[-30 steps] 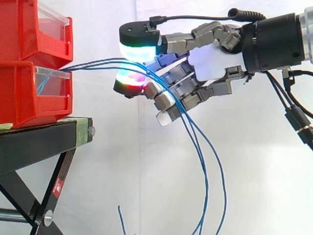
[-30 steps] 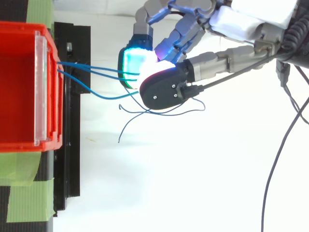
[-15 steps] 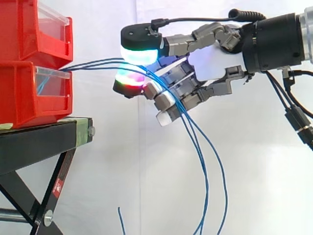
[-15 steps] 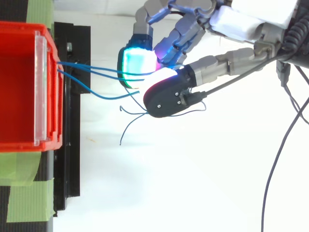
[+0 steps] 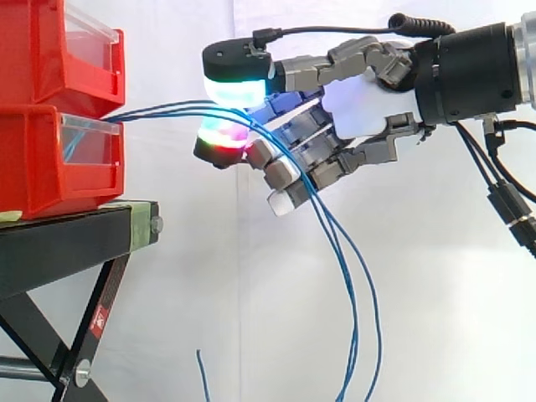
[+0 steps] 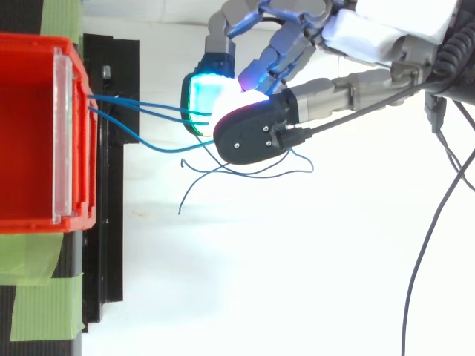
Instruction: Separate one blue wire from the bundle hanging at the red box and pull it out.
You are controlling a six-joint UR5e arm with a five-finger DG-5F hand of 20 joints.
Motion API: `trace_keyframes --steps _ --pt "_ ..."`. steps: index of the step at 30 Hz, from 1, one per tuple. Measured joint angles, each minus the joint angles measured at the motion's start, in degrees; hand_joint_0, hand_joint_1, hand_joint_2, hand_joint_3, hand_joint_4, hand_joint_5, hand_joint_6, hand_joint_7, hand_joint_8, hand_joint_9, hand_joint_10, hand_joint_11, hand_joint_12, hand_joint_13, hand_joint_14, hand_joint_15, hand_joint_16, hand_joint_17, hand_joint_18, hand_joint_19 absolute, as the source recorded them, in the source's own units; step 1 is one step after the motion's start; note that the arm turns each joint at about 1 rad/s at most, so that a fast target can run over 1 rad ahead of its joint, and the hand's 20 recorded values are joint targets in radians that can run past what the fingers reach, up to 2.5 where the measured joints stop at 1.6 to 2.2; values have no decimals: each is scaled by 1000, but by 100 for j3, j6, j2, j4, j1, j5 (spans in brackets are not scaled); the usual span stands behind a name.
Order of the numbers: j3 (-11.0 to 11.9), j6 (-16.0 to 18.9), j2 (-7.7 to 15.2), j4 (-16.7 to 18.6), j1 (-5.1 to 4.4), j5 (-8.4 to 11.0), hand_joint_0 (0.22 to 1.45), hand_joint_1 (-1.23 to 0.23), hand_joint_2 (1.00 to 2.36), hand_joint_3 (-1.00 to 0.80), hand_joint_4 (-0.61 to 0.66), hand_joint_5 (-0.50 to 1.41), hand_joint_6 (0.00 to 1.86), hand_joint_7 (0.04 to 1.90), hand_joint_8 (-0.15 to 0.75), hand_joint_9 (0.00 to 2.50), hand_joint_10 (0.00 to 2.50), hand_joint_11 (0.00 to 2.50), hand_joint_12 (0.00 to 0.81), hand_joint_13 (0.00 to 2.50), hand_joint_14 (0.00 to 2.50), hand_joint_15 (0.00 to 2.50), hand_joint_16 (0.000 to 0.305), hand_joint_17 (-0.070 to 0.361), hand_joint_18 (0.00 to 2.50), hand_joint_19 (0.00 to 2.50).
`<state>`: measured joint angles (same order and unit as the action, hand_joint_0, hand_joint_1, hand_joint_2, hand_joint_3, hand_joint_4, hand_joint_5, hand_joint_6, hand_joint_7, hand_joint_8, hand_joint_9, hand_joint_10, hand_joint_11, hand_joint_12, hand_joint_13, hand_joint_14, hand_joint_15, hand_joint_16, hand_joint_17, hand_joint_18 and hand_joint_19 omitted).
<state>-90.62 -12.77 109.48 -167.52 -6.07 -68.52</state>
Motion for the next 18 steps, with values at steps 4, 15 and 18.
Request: trace_keyframes --steps 4,15,18 --pt "0 2 -1 0 0 -2 621 -716 1019 -216 161 -216 911 998 354 1109 15 1334 444 1162 26 1135 57 129 836 702" --pt "1 2 -3 12 0 -3 609 -690 1020 -156 151 -211 927 1018 359 1168 13 1386 438 1209 25 1160 57 129 852 702" --pt "1 7 -3 15 0 -3 612 -685 1020 -159 154 -211 928 1014 363 1166 14 1385 418 1287 22 1247 58 131 863 695"
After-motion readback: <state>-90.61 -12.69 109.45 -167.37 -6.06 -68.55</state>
